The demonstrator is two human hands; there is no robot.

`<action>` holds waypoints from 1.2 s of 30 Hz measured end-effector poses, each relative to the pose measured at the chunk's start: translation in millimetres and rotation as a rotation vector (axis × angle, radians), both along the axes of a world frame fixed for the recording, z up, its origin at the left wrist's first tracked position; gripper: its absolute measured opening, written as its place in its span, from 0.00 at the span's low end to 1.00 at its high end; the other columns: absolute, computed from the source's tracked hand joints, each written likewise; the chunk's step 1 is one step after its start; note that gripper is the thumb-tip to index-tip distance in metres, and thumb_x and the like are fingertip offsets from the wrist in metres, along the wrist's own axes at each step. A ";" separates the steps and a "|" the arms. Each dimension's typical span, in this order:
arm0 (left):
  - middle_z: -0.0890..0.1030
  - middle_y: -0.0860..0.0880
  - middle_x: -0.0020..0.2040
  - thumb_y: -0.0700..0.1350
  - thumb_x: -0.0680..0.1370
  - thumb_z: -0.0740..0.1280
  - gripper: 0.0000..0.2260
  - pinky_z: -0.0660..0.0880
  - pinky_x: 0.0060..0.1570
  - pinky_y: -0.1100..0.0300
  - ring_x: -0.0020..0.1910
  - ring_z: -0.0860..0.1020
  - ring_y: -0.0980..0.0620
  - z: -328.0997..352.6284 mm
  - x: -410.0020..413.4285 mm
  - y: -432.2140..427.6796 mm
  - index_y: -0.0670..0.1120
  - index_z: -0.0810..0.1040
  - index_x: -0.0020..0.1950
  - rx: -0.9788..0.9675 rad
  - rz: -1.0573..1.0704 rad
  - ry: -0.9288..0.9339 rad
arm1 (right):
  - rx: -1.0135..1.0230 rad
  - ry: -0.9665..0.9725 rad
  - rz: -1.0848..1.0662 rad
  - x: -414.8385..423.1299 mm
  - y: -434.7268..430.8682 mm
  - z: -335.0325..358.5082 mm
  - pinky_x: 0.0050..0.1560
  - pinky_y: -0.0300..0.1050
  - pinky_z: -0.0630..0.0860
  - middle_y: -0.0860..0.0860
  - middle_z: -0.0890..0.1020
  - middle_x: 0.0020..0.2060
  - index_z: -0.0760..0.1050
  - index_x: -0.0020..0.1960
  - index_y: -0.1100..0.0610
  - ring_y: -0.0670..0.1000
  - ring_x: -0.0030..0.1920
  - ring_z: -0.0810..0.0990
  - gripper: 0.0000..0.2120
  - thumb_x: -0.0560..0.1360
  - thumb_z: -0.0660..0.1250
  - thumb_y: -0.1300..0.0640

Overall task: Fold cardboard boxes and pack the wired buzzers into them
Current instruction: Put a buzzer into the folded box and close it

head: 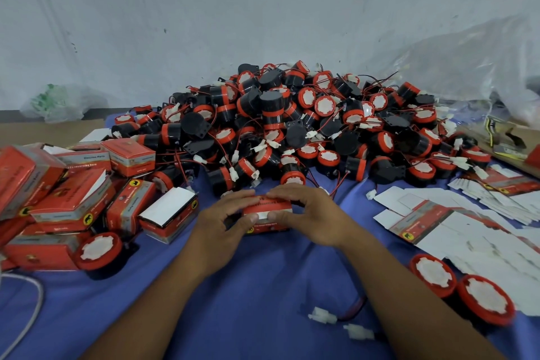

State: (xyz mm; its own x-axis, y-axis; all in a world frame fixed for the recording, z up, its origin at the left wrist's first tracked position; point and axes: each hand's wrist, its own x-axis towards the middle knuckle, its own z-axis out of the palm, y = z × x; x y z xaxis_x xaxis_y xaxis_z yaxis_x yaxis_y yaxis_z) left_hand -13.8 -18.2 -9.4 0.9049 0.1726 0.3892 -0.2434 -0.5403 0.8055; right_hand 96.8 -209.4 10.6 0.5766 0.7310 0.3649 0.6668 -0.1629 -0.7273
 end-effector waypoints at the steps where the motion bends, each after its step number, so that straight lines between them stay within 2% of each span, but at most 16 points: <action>1: 0.76 0.61 0.64 0.46 0.78 0.68 0.12 0.76 0.59 0.65 0.64 0.72 0.68 -0.7 0.5 0.3 0.59 0.78 0.60 0.005 0.006 -0.008 | -0.002 0.021 -0.005 -0.6 0.7 0.0 0.57 0.35 0.75 0.34 0.80 0.53 0.78 0.56 0.33 0.41 0.56 0.79 0.11 0.75 0.72 0.42; 5: 0.78 0.57 0.62 0.41 0.80 0.67 0.13 0.78 0.56 0.59 0.62 0.76 0.59 -0.9 0.9 0.1 0.56 0.78 0.62 -0.012 0.022 -0.013 | -0.022 0.028 -0.034 1.8 0.7 -1.2 0.55 0.45 0.78 0.39 0.80 0.49 0.79 0.56 0.41 0.44 0.52 0.80 0.10 0.75 0.71 0.42; 7: 0.79 0.55 0.62 0.40 0.80 0.67 0.13 0.77 0.59 0.60 0.63 0.76 0.60 -1.0 1.1 -0.1 0.52 0.80 0.62 0.022 0.029 -0.047 | -0.015 0.010 -0.014 2.0 1.2 -2.5 0.58 0.41 0.77 0.38 0.81 0.51 0.81 0.58 0.43 0.42 0.56 0.79 0.09 0.77 0.71 0.47; 9: 0.78 0.56 0.63 0.38 0.79 0.69 0.14 0.73 0.60 0.67 0.64 0.74 0.65 -2.0 1.5 0.2 0.52 0.81 0.61 0.039 0.038 -0.061 | -0.043 -0.016 -0.008 0.6 2.9 -5.5 0.64 0.34 0.71 0.38 0.79 0.62 0.80 0.64 0.48 0.38 0.64 0.75 0.14 0.79 0.70 0.51; 11: 0.78 0.57 0.64 0.37 0.78 0.70 0.14 0.69 0.60 0.74 0.63 0.71 0.71 -3.7 2.3 0.9 0.49 0.81 0.62 0.067 0.050 -0.063 | -0.068 -0.104 0.007 -1.3 5.6 -7.4 0.68 0.31 0.66 0.44 0.76 0.68 0.79 0.67 0.53 0.38 0.68 0.70 0.16 0.80 0.68 0.54; 14: 0.76 0.56 0.66 0.37 0.77 0.71 0.14 0.66 0.62 0.76 0.64 0.70 0.73 -6.2 2.6 2.0 0.43 0.81 0.63 0.135 0.059 -0.093 | -0.056 -0.229 0.030 -3.8 8.3 -6.2 0.68 0.29 0.64 0.47 0.75 0.67 0.78 0.67 0.57 0.39 0.68 0.70 0.15 0.80 0.68 0.59; 16: 0.76 0.55 0.66 0.35 0.76 0.72 0.15 0.66 0.65 0.74 0.66 0.70 0.68 -7.0 2.3 2.5 0.41 0.80 0.63 0.191 0.059 -0.129 | -0.048 -0.287 0.024 -3.4 8.3 -4.8 0.68 0.32 0.65 0.52 0.77 0.68 0.79 0.66 0.59 0.45 0.67 0.73 0.15 0.80 0.67 0.60; 19: 0.76 0.54 0.65 0.39 0.73 0.76 0.18 0.65 0.67 0.73 0.67 0.70 0.63 -7.1 1.7 2.5 0.41 0.80 0.62 0.256 0.059 -0.148 | -0.063 -0.318 0.045 -3.1 9.3 -7.6 0.70 0.42 0.68 0.53 0.76 0.70 0.78 0.67 0.58 0.52 0.70 0.72 0.15 0.81 0.67 0.59; 22: 0.76 0.56 0.65 0.43 0.73 0.75 0.18 0.66 0.66 0.72 0.66 0.73 0.62 -6.5 3.4 4.0 0.41 0.81 0.62 0.206 0.070 -0.110 | -0.019 -0.136 0.029 -1.8 8.3 -13.2 0.75 0.43 0.64 0.48 0.73 0.72 0.79 0.66 0.55 0.46 0.74 0.68 0.15 0.80 0.69 0.59; 24: 0.77 0.56 0.64 0.40 0.75 0.74 0.16 0.70 0.66 0.67 0.65 0.75 0.58 -6.0 5.2 6.7 0.42 0.82 0.62 0.203 0.110 -0.089 | 0.126 0.017 -0.056 -0.5 6.5 -13.0 0.68 0.46 0.73 0.44 0.80 0.64 0.85 0.56 0.56 0.42 0.67 0.75 0.09 0.76 0.73 0.62; 26: 0.77 0.55 0.65 0.39 0.76 0.72 0.14 0.73 0.65 0.62 0.64 0.75 0.57 -5.6 5.4 9.3 0.42 0.81 0.62 0.249 0.121 -0.077 | 0.174 0.057 -0.105 0.4 6.4 -12.4 0.60 0.50 0.79 0.46 0.83 0.56 0.85 0.48 0.57 0.44 0.60 0.80 0.05 0.73 0.76 0.64; 29: 0.74 0.54 0.69 0.40 0.78 0.70 0.17 0.70 0.70 0.54 0.71 0.70 0.53 -7.6 4.4 8.9 0.44 0.78 0.67 0.324 0.052 -0.074 | 0.132 -0.019 -0.088 0.1 5.9 -8.9 0.59 0.48 0.79 0.49 0.83 0.53 0.85 0.45 0.60 0.44 0.59 0.80 0.03 0.72 0.77 0.63; 32: 0.71 0.54 0.72 0.41 0.78 0.70 0.20 0.62 0.73 0.55 0.77 0.62 0.51 -9.6 4.6 6.1 0.48 0.76 0.70 0.352 -0.019 -0.087 | 0.089 -0.102 -0.044 -2.3 5.2 -4.7 0.60 0.43 0.77 0.51 0.83 0.54 0.84 0.44 0.60 0.45 0.59 0.80 0.02 0.73 0.76 0.62; 36: 0.74 0.57 0.68 0.39 0.77 0.71 0.17 0.63 0.72 0.57 0.75 0.65 0.51 -8.9 10.6 5.3 0.48 0.78 0.66 0.314 0.022 -0.113 | 0.033 0.020 -0.022 -5.4 4.9 -2.8 0.62 0.38 0.75 0.44 0.81 0.58 0.79 0.49 0.50 0.42 0.60 0.78 0.06 0.78 0.71 0.61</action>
